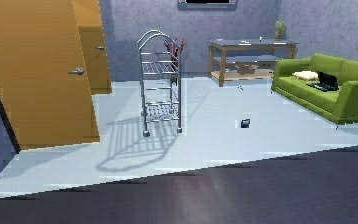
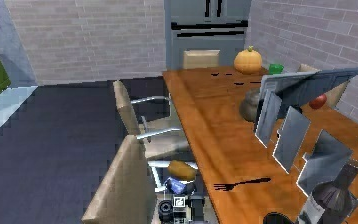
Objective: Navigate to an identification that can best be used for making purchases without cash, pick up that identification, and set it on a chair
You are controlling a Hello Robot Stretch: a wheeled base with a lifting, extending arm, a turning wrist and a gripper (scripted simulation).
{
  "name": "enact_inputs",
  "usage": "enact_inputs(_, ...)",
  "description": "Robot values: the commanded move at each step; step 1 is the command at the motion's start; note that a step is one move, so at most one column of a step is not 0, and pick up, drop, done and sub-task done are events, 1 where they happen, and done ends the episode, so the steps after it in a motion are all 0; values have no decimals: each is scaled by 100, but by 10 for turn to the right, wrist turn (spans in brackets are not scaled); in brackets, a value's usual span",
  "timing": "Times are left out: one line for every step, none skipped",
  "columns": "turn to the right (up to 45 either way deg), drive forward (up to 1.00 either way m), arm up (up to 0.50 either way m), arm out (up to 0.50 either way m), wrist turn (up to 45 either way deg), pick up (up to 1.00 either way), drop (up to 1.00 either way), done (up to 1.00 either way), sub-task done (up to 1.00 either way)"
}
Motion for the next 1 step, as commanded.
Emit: enact_inputs(0,0,-32,0,0,0,0,0,0)
